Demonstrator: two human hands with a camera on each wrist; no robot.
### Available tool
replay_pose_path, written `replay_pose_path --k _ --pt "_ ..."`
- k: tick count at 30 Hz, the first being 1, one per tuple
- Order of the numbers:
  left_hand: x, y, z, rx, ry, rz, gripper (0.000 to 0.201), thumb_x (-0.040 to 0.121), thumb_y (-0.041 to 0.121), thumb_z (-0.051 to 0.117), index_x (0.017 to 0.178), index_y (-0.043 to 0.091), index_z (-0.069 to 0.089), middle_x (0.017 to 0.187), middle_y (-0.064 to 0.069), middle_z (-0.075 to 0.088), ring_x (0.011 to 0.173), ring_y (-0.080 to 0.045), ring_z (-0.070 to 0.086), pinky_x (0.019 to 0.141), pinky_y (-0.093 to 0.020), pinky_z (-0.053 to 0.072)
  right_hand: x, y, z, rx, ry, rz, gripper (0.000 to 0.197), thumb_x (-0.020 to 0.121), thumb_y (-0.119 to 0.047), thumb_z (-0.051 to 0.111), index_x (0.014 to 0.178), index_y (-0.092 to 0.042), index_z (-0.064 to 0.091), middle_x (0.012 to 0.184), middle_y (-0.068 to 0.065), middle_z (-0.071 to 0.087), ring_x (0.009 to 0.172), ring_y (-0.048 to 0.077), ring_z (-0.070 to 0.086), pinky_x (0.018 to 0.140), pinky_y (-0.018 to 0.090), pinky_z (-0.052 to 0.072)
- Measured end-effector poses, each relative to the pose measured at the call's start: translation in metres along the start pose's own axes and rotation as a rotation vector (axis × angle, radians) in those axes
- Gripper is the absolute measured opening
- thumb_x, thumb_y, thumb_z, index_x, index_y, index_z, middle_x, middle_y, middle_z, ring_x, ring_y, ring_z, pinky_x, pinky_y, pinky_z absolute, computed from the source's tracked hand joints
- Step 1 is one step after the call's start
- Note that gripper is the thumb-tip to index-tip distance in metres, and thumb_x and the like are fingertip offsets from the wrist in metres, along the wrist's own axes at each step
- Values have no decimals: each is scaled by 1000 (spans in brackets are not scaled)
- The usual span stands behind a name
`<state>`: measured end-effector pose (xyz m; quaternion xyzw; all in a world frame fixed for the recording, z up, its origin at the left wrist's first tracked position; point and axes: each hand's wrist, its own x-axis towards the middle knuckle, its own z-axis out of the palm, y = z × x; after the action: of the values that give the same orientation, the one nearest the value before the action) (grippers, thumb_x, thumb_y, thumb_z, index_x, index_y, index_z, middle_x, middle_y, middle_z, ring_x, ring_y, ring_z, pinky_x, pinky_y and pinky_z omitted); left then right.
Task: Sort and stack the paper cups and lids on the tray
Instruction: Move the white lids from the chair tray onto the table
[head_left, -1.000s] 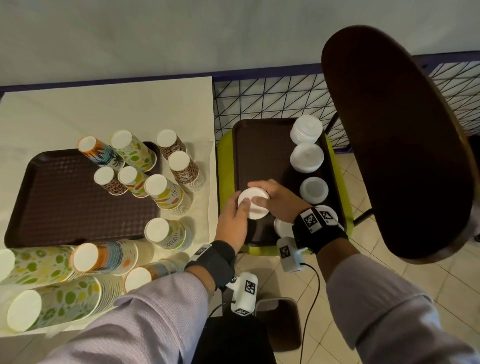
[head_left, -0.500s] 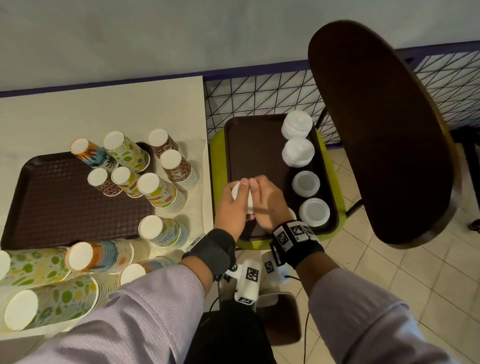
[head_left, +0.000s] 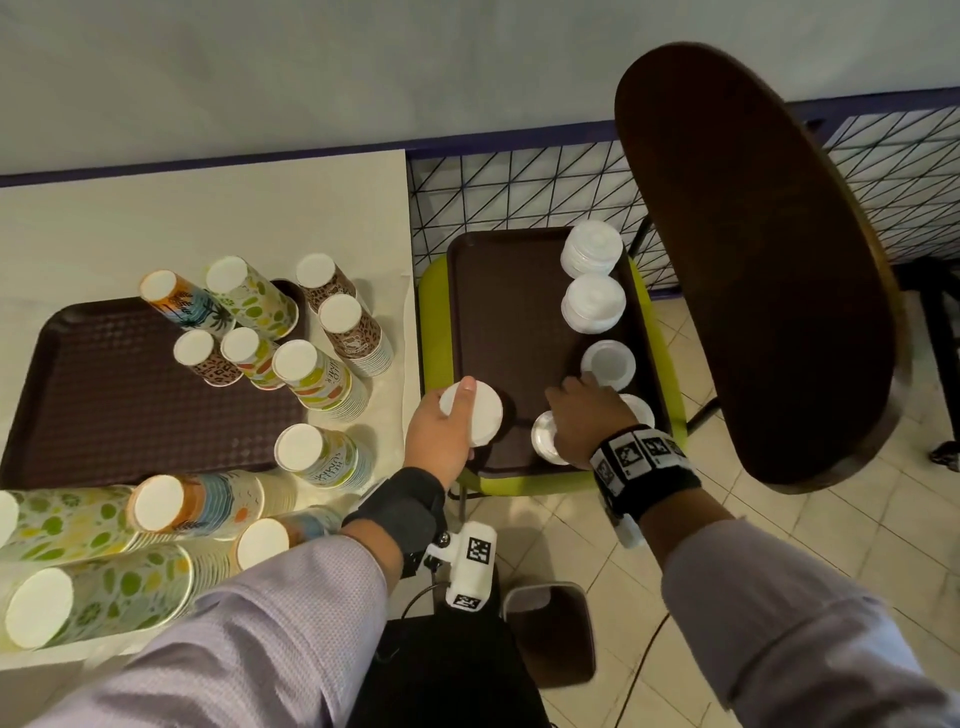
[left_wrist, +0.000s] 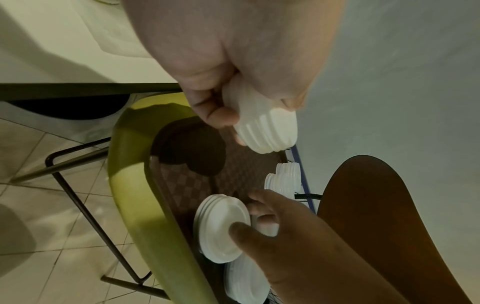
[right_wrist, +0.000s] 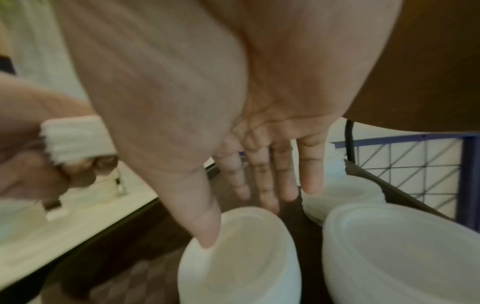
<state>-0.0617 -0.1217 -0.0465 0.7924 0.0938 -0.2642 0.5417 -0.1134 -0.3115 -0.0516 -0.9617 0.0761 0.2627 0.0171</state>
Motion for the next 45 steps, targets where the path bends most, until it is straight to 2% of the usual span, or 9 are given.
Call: replay_pose_path --k 11,16,20,25,31,35,39,42,45 --pt "-1 -6 -2 32 -25 -24 51 101 60 51 130 19 58 116 -6 66 96 -21 66 58 -28 56 12 -4 16 -7 -77 -7 64 83 -47 74 133 -16 47 137 13 33 110 32 56 95 44 46" --pt "-3 -6 -5 31 -20 -17 50 101 61 52 128 20 60 108 -4 68 78 -21 67 58 -30 57 16 -11 17 92 -58 45 70 78 -43 80 129 -15 41 140 14 24 111 36 51 89 44 51" --pt "-8 -6 -7 61 -20 9 51 100 62 52 128 20 60 114 -8 67 86 -29 66 46 -17 47 18 -14 20 130 -25 15 70 76 -40 80 125 -15 37 129 11 46 118 33 45 90 45 48" --pt "-24 4 -11 62 -41 77 47 99 61 54 125 22 60 114 -5 67 99 -31 68 49 -22 49 9 -16 23 157 17 -26 60 81 -46 70 126 -23 38 122 8 54 115 33 49 88 45 43" --pt "-61 29 -41 81 -100 172 42 94 64 60 113 27 67 106 2 69 99 -29 69 66 -36 53 -22 -13 7 726 160 59 52 91 -36 65 133 -24 38 129 10 48 111 32 58 95 43 50" --pt "-98 48 -83 132 -143 288 33 95 60 62 109 31 70 99 7 70 87 -22 68 62 -33 49 -73 -40 -29 1315 311 84 36 100 -32 59 134 -27 47 122 5 52 85 28 69 65 44 63" --pt "-139 70 -143 167 -153 383 33 95 61 61 109 34 72 100 10 74 88 -14 70 65 -34 55 -124 -87 -69 1787 441 32 25 104 -37 50 122 -25 63 109 6 64 76 26 64 61 42 55" --pt "-170 82 -197 125 -119 450 39 89 67 61 109 36 75 99 15 76 88 -5 70 75 -29 56 -151 -123 -102 1845 467 14 36 105 -43 42 118 -22 68 84 -3 70 64 23 59 60 39 46" --pt "-191 83 -257 53 -99 430 42 86 68 62 109 36 77 92 2 76 68 -20 66 55 -33 54 -176 -165 -134 1729 469 -149 38 107 -40 37 111 -23 70 81 4 70 61 25 61 52 37 50"
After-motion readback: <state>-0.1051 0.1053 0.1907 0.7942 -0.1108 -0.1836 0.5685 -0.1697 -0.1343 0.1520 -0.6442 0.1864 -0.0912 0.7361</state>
